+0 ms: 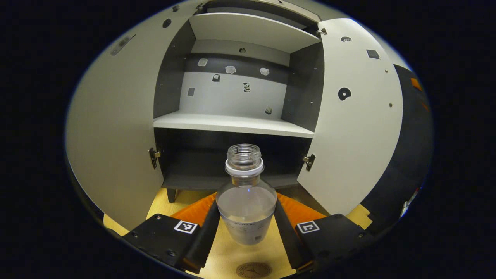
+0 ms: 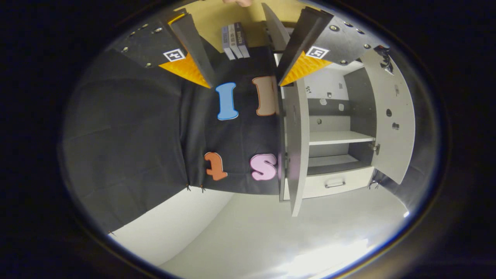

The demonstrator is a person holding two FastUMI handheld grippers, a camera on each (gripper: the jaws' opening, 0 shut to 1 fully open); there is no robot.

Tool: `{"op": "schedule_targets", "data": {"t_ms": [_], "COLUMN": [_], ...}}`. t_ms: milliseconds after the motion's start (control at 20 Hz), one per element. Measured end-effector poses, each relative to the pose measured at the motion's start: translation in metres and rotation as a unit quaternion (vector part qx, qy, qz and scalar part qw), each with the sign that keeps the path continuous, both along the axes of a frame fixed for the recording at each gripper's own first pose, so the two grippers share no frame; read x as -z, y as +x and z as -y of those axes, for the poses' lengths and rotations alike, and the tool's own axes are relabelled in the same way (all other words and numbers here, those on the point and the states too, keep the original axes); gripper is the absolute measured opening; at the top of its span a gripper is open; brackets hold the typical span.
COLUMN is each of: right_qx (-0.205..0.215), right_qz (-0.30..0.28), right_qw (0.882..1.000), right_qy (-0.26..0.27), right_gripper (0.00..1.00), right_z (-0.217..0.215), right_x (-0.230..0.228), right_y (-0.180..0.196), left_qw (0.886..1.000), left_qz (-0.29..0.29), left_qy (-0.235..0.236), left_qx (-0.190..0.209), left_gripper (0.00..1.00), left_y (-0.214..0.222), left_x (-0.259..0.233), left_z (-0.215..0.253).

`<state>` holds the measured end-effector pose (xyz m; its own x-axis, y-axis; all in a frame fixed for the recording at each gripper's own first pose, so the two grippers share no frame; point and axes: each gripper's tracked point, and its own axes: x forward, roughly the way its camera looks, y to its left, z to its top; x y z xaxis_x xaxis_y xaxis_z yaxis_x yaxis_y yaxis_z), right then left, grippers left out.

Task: Grasp the bottle in the cabinet with the left hand and place it on the coaster, then close the right door with the right hand and the left door with the left hand.

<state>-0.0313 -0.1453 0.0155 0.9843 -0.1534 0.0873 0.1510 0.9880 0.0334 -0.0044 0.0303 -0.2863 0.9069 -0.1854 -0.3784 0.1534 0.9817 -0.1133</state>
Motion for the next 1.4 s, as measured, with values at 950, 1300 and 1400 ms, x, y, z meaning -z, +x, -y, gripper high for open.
{"op": "schedule_targets", "data": {"t_ms": [950, 1300, 1400], "right_qx": [-0.008, -0.002, -0.005], "right_qz": [-0.013, -0.023, -0.024], "right_qw": [1.000, 0.999, 0.998], "right_qy": [0.025, 0.047, 0.051], "right_gripper": [0.93, 0.97, 0.97], "right_z": [0.008, 0.020, 0.020], "right_x": [0.017, 0.027, 0.029], "right_y": [0.015, 0.012, 0.010], "left_qw": [0.987, 0.990, 0.990], "left_qz": [-0.150, -0.138, -0.138], "left_qy": [-0.050, -0.034, -0.019], "left_qx": [0.011, 0.003, 0.011], "left_gripper": [0.79, 0.80, 0.80], "left_y": [-0.105, -0.106, -0.108], "left_x": [0.138, 0.145, 0.144], "left_z": [0.011, 0.014, 0.017]}}
